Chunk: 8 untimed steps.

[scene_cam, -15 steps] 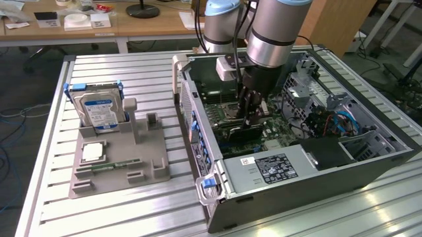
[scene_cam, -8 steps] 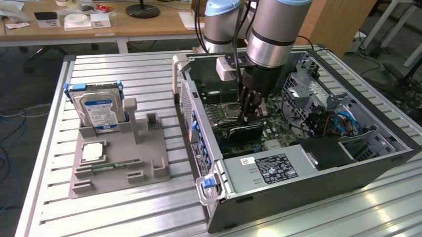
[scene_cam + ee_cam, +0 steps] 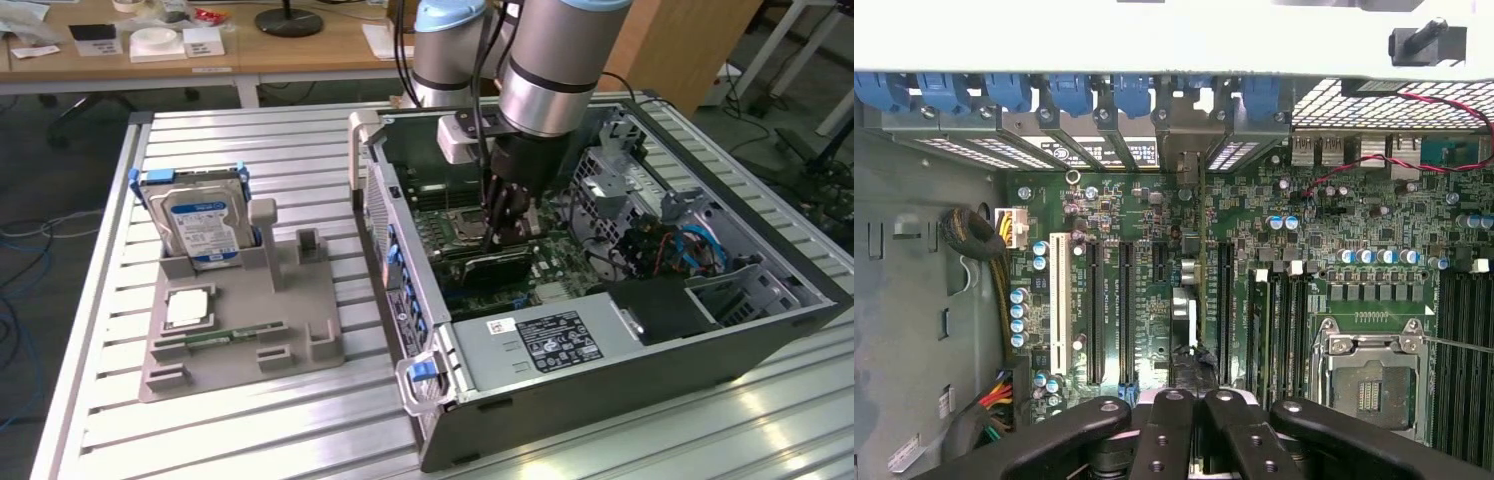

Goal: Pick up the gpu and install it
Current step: 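Press down on the gpu until it lock into place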

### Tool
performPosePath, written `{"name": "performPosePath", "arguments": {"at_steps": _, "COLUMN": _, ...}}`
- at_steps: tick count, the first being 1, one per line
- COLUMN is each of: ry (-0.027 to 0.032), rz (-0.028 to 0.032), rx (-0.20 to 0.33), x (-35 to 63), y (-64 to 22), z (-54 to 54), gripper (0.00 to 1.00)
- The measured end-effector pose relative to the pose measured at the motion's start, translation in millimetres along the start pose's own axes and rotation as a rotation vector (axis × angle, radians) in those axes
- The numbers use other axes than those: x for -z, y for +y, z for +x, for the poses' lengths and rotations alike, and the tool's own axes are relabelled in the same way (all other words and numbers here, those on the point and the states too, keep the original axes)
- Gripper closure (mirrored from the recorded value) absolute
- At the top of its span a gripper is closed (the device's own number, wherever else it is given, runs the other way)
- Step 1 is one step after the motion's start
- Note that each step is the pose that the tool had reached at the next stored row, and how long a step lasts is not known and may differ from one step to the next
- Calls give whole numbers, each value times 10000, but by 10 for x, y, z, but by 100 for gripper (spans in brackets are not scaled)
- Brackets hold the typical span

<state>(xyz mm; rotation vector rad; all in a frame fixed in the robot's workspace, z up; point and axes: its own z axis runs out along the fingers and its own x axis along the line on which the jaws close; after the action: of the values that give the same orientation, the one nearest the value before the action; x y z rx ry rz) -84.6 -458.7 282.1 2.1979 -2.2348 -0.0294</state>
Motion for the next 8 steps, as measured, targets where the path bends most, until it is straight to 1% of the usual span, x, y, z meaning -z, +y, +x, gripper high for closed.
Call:
{"name": "performPosePath", "arguments": {"at_steps": 5, "ry": -2, "rz": 0, "rx": -3, "x": -12, "y": 4, "z": -59, "gripper": 89}}
{"name": "performPosePath", "arguments": {"at_steps": 8, "ry": -5, "rz": 1, "rx": -10, "x": -42, "y": 12, "z": -95, "gripper": 89}}
